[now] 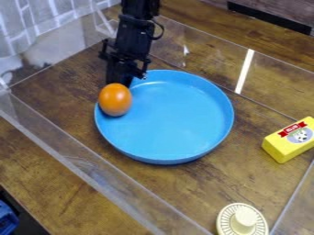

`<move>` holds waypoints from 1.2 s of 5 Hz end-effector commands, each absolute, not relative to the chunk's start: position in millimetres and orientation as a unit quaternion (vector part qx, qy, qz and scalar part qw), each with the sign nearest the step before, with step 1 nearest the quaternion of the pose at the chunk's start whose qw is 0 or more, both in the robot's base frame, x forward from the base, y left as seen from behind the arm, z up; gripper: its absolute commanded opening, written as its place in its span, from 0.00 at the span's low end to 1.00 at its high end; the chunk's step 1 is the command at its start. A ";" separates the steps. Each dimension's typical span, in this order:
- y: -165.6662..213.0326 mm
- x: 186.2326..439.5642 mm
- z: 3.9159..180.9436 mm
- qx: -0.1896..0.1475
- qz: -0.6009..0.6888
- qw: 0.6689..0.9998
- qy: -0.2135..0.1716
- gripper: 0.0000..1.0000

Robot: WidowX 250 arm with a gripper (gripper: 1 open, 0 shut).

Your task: Remove the orange ball from inside the blue tray and put it on the table

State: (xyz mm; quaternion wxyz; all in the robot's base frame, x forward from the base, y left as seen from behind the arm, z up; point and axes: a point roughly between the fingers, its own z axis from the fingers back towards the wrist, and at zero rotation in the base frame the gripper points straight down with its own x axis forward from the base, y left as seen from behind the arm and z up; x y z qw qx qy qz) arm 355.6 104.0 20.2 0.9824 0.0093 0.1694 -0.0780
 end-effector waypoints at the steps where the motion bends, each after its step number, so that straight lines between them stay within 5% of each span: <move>1: 125.5 348.9 30.0 0.019 -0.057 0.984 0.168 0.00; 6: 132.2 344.0 37.3 0.016 -0.066 0.983 0.170 0.00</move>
